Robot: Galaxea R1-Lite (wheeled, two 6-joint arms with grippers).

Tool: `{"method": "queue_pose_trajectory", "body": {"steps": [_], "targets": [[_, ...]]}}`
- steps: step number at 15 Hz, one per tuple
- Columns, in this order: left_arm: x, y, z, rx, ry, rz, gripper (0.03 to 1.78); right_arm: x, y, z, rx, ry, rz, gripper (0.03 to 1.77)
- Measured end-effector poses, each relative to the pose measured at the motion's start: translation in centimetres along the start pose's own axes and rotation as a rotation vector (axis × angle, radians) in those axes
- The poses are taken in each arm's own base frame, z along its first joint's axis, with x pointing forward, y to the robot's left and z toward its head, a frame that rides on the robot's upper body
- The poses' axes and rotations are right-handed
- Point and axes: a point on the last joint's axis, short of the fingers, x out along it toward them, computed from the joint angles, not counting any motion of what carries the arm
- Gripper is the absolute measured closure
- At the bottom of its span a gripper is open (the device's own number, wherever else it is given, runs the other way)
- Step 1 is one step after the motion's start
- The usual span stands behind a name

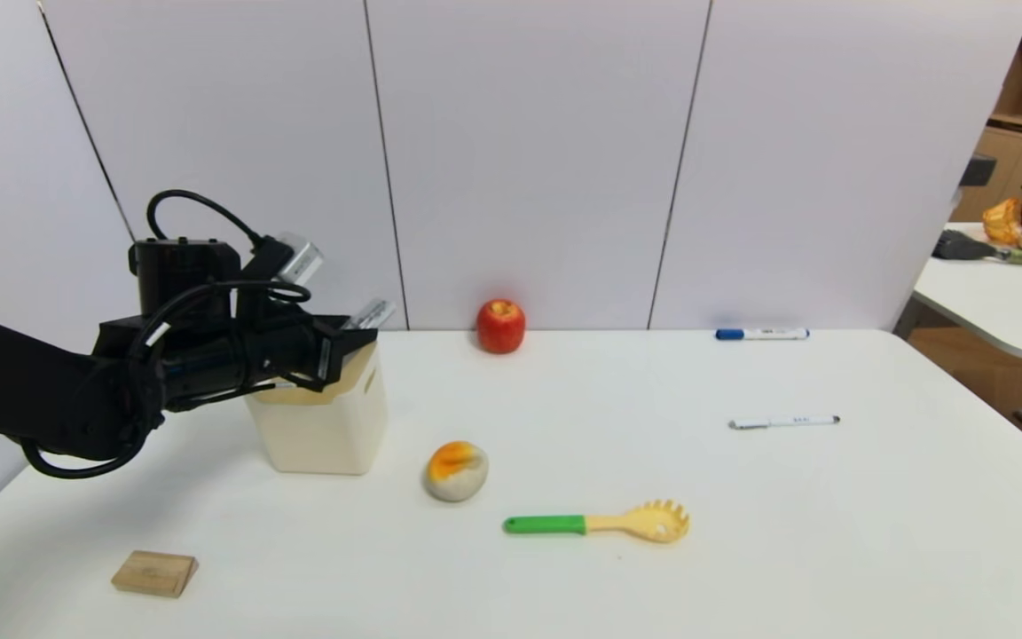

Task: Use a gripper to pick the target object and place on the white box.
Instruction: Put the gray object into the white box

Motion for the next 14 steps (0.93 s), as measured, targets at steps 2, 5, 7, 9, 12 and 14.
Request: {"method": "queue_pose_trajectory", "body": {"steps": [2, 5, 7, 9, 12, 14], "targets": [[0.0, 0.0, -0.1, -0.001, 0.003, 0.000, 1.22, 0.0, 0.0, 0.0, 0.000, 0.000, 0.000, 0.10], [0.0, 0.0, -0.1, -0.001, 0.002, 0.000, 1.02, 0.0, 0.0, 0.0, 0.000, 0.000, 0.000, 0.10], [0.0, 0.0, -0.1, -0.001, 0.003, 0.000, 0.81, 0.0, 0.0, 0.0, 0.000, 0.000, 0.000, 0.10], [0.0, 0.0, -0.1, -0.001, 0.002, 0.000, 0.65, 0.0, 0.0, 0.0, 0.000, 0.000, 0.000, 0.10], [-0.4, -0.1, 0.4, 0.005, -0.010, 0.002, 0.48, 0.0, 0.0, 0.0, 0.000, 0.000, 0.000, 0.10], [-1.1, -0.2, 1.4, 0.017, -0.038, 0.010, 0.39, 0.0, 0.0, 0.0, 0.000, 0.000, 0.000, 0.10]]}}
